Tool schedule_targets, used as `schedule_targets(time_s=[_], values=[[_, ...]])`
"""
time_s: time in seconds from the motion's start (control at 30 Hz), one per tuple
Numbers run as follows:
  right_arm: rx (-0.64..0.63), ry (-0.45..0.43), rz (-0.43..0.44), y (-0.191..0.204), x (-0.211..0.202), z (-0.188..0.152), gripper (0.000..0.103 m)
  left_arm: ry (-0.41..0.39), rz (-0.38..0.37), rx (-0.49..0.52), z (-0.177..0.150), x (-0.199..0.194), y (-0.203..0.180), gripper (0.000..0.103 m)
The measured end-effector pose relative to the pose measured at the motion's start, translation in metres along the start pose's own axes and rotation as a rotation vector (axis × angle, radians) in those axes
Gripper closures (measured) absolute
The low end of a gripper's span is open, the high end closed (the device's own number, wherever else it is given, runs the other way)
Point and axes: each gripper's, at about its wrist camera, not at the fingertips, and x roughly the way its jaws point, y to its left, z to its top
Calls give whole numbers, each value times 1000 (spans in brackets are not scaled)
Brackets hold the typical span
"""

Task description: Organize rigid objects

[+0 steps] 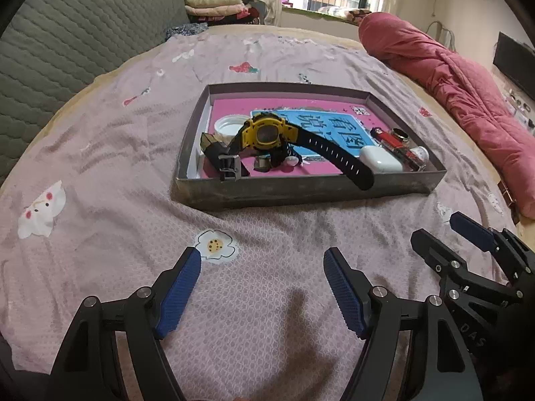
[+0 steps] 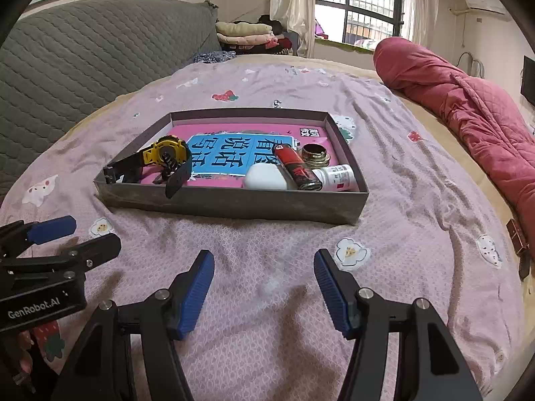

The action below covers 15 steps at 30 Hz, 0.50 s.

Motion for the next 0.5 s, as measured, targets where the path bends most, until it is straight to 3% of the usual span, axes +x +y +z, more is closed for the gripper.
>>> schedule_targets(time_s=[0.5], values=[[-8,-6,-2,1,5,3,42,24,-27,4,1,11,-6,26]])
